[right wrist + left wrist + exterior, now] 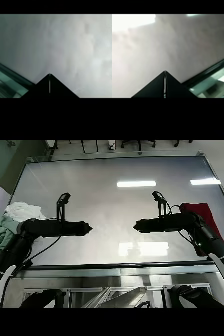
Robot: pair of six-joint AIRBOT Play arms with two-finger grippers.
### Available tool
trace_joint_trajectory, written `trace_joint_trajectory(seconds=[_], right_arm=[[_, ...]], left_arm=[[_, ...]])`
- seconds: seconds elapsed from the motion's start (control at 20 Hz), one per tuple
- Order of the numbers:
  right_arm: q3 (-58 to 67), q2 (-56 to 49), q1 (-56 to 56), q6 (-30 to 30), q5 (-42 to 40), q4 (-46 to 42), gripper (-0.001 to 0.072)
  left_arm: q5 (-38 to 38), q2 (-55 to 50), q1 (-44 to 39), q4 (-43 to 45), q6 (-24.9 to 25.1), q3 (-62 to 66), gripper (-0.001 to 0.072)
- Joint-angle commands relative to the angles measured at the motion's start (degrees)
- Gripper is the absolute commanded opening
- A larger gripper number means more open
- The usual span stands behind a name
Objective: Fold the shirts.
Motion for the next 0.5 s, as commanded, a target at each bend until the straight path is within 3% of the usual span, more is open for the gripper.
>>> trace_joint_trajectory(seconds=[0.0,0.2,0.35,0.4,0.45], right_arm=[[0.0,0.0,0.0,0.0,0.0,0.0,0.0021],[0.0,0.0,0.0,0.0,0.0,0.0,0.0021],[0.0,0.0,0.0,0.0,0.0,0.0,0.0021],[0.0,0.0,0.0,0.0,0.0,0.0,0.0021],[0.0,0.0,0.0,0.0,0.0,0.0,0.0021]], left_arm=[[0.5,0.0,8.8,8.6,0.0,0.0,0.0016],[-0.8,0.0,22.1,19.8,0.0,1.4,0.0016],[-2.7,-1.4,29.1,34.9,0.1,7.0,0.0017],[-3.3,-2.7,30.6,38.7,0.1,9.2,0.0063],[-4.6,-4.6,31.6,41.8,0.7,11.4,0.0378]])
